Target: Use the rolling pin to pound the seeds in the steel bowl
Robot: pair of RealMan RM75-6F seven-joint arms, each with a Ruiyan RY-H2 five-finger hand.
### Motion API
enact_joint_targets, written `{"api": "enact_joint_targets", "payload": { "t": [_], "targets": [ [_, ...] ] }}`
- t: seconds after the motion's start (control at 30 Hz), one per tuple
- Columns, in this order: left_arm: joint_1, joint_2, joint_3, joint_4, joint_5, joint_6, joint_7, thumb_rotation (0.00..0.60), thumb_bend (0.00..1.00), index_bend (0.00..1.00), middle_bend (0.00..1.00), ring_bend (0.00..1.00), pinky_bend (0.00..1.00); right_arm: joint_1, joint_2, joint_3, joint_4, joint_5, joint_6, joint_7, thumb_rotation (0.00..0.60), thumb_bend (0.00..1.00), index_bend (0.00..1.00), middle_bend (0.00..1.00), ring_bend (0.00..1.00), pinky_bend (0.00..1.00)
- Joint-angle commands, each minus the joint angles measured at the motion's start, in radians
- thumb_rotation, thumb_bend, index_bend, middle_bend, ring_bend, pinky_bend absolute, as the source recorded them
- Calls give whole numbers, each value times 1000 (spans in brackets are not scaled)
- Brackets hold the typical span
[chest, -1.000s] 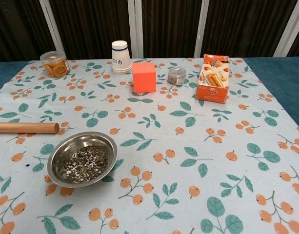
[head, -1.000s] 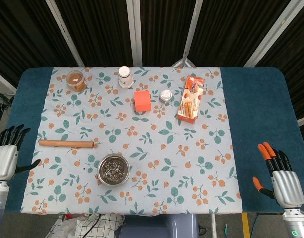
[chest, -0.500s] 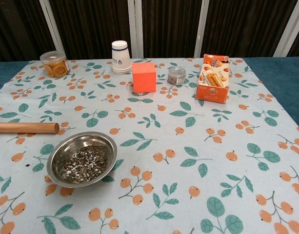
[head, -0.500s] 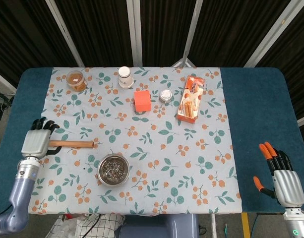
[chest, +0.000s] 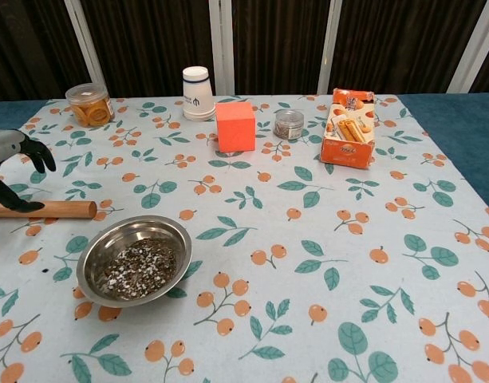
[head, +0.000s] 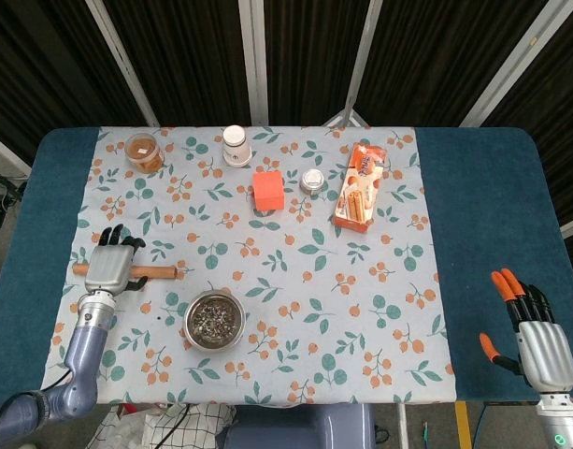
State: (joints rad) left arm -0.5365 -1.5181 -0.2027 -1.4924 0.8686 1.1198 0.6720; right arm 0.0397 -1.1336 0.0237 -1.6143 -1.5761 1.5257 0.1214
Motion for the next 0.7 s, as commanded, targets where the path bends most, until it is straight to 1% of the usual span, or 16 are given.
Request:
{"api": "enact_joint_targets", "payload": {
  "t": [0.03,0.3,0.47,0.7],
  "targets": [
    [-14,-18,5,13,-13,1,18,600,360,309,273,0,0,-1,0,0,0,1,0,0,600,367,0,0,0,0],
    [-52,-81,14,55,-43,-16,49,600,362,322,279,0,0,-3,0,0,-1,5,1,1,600,367,0,0,0,0],
    [-66,-105,20,62,-47,-16,52,600,366,339,297,0,0,-3,2,1,0,6,1,4,600,366,0,0,0,0],
    [-70,-113,31,60,-30,-8,34,600,423,384,353,0,0,-4,1,2,1,6,2,3,600,367,0,0,0,0]
  ]
}}
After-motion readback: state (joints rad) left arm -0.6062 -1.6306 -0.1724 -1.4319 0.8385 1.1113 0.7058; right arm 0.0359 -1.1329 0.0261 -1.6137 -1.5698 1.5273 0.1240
